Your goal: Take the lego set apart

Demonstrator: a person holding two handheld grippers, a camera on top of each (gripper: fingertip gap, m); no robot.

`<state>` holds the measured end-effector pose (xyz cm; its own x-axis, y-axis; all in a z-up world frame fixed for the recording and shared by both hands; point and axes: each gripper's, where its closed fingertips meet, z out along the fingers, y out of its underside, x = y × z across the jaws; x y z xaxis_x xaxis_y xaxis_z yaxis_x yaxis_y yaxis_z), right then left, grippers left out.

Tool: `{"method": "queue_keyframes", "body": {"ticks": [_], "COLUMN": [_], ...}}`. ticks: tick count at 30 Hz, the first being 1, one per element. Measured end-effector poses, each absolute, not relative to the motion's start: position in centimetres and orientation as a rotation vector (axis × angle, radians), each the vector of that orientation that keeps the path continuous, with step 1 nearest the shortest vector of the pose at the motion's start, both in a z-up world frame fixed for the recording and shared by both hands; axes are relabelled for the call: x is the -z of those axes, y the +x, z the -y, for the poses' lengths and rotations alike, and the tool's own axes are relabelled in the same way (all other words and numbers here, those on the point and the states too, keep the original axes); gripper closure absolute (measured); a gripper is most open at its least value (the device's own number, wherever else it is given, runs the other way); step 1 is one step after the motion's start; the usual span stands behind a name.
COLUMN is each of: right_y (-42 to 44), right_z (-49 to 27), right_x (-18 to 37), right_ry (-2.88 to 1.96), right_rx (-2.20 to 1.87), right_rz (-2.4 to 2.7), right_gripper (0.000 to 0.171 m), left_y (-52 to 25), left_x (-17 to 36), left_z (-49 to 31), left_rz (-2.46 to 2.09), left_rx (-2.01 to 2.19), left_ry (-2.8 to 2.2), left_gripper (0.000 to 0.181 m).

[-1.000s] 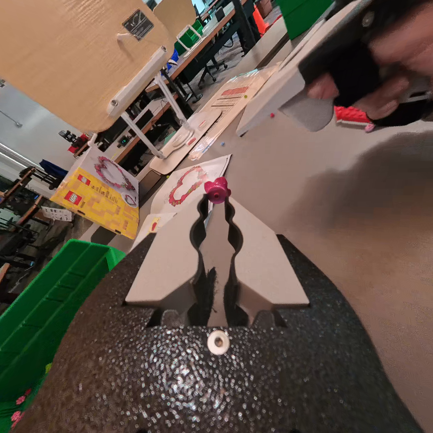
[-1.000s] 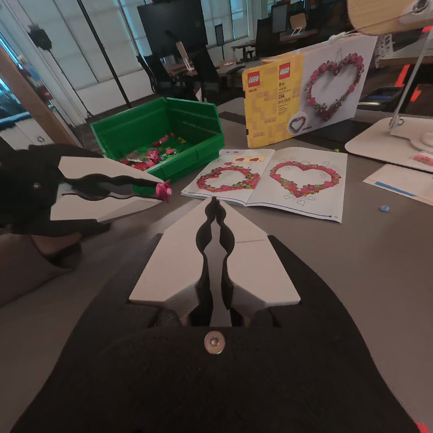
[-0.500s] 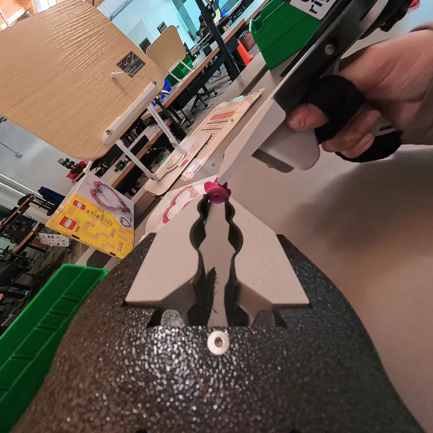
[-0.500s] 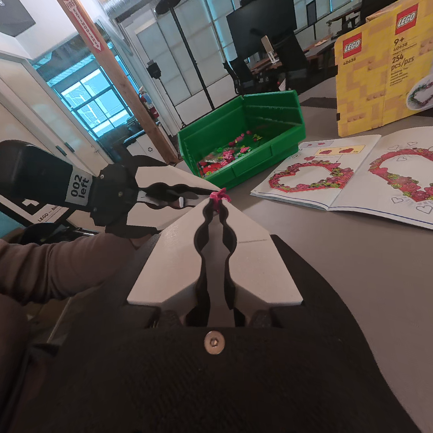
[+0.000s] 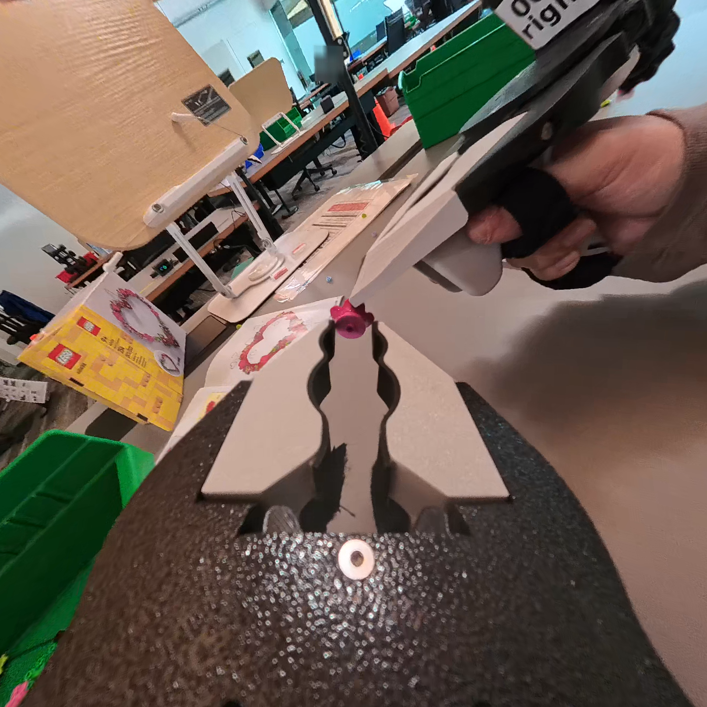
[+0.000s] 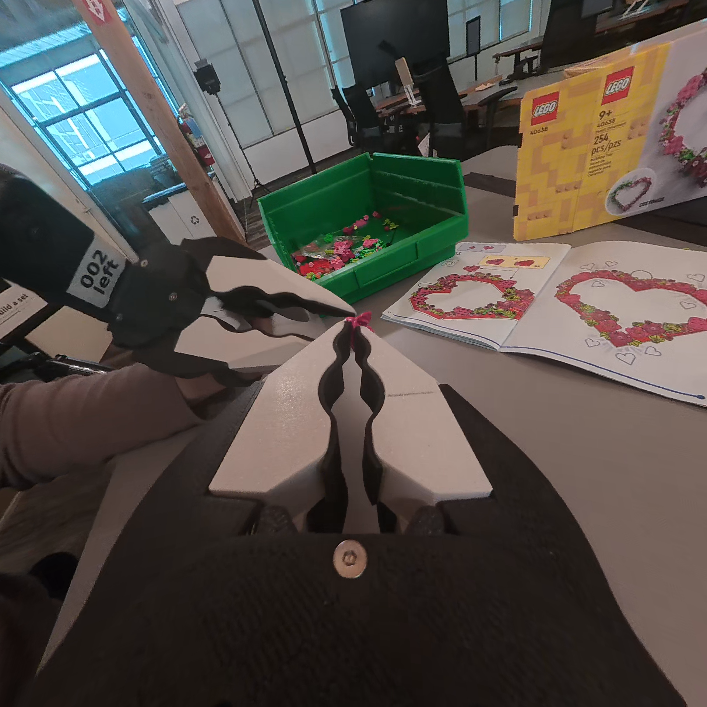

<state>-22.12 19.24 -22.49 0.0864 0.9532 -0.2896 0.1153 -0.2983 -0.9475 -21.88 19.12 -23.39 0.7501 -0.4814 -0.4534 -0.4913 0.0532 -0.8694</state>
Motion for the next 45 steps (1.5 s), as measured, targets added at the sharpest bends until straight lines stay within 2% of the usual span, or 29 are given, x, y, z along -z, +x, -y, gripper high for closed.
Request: {"method": "queue_keyframes", "body": {"ticks": [14, 17, 23, 27, 29, 32, 35, 45], "right_y": [-22.7, -21.3, -21.5, -21.3, -21.3, -21.1, -21.1, -19.1], "right_z": [-19.8, -22.1, -20.5, -18.5, -16.9, -15.0, -14.2, -13.2], "right_x": [25.0, 25.9, 23.1, 21.5, 21.5, 20.9, 21.1, 21.6], "right_ry": [-1.59, -1.654, -1.624, -1.612, -1.625, -1.603, -1.628, -1.665], "right_rx": [-0.95, -0.802, -1.465, -1.928, -2.09, -2.29, -2.364, -2.18], "right_rz": [1.218, 1.181, 0.979, 0.908, 0.952, 0.993, 1.011, 1.261], "right_gripper": [0.171, 0.171, 0.171, 0.128, 0.123, 0.128, 0.146, 0.147], "left_y": [-22.6, -22.8, -22.4, -20.9, -20.5, -19.7, -19.2, -18.7], "left_x": [25.6, 24.8, 23.9, 21.5, 21.0, 21.2, 21.3, 21.7], "left_z": [-19.4, -19.1, -19.0, -16.7, -15.9, -15.2, -14.9, -13.4], "left_rz": [-0.835, -0.829, -0.753, -0.825, -0.865, -0.939, -0.967, -1.076], "left_rx": [-0.054, -0.085, 0.129, 0.365, 0.41, 0.418, 0.432, 0.416], "left_ry": [-1.685, -1.641, -1.62, -1.437, -1.392, -1.374, -1.363, -1.365], "left_gripper": [0.17, 0.17, 0.17, 0.17, 0.17, 0.171, 0.171, 0.171]}}
